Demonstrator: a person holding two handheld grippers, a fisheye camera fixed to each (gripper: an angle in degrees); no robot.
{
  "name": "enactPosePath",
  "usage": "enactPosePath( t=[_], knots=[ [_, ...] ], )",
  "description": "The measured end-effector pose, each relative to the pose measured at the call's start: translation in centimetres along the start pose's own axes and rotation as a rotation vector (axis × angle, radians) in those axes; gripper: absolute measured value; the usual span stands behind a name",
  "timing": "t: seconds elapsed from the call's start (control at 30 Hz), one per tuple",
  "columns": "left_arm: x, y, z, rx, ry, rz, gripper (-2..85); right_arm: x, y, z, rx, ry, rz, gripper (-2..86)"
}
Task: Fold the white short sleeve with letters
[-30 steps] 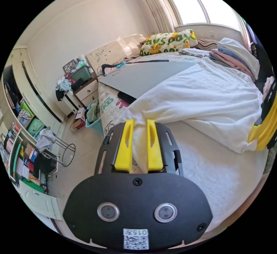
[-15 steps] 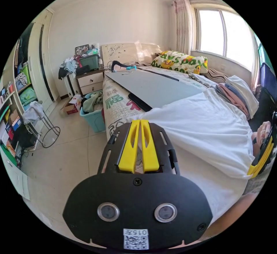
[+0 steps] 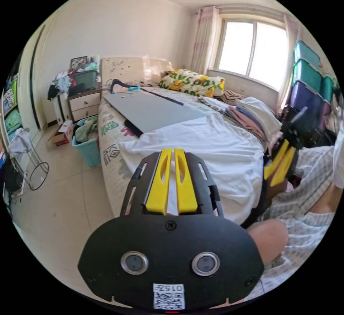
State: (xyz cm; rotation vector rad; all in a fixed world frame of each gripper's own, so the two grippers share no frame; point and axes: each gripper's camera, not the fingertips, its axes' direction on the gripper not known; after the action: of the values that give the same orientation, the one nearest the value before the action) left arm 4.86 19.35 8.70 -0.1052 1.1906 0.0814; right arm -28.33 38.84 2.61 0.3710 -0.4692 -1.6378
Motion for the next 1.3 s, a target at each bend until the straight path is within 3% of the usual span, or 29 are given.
enactPosePath(
  t=[0.1, 0.3, 0.43, 0.5, 0.67, 0.9, 1.13, 1.3],
  knots=[
    [6.0, 0.0, 1.3, -0.071, -0.016, 0.154, -0.4, 2.7, 1.7, -5.4, 0.097, 0.022, 0.12, 6.5],
    [8.3, -4.1, 1.4, -0.154, -0.174, 0.21, 0.2, 7.1, 8.4, -17.4, 0.288, 0.307, 0.409, 5.4],
    [10.9, -10.2, -1.2, -0.013, -0.148, 0.259, 1.3, 11.2, 14.2, -24.0, 0.424, 0.559, 0.668, 1.5],
    [14.3, -15.5, -0.1, 0.029, -0.042, 0.33, 3.6, 14.6, 15.6, -25.3, 0.338, 0.604, 0.76, 2.1],
    [23.6, -25.4, 8.7, -0.042, 0.124, 0.559, 6.4, 25.5, 18.2, -25.3, 0.09, 0.514, 0.907, 9.0],
    [30.9, -35.3, 22.9, -0.262, 0.119, 0.693, 7.2, 33.0, 21.8, -24.7, 0.194, 0.331, 1.067, 10.6],
    [30.0, -39.8, 27.0, -0.335, 0.114, 0.688, 2.2, 38.1, 20.4, -23.4, 0.107, 0.312, 1.117, 10.4],
    [29.6, -42.8, 26.4, -0.326, 0.207, 0.706, 0.0, 39.7, 18.9, -23.3, 0.122, 0.323, 1.111, 4.3]
  ],
)
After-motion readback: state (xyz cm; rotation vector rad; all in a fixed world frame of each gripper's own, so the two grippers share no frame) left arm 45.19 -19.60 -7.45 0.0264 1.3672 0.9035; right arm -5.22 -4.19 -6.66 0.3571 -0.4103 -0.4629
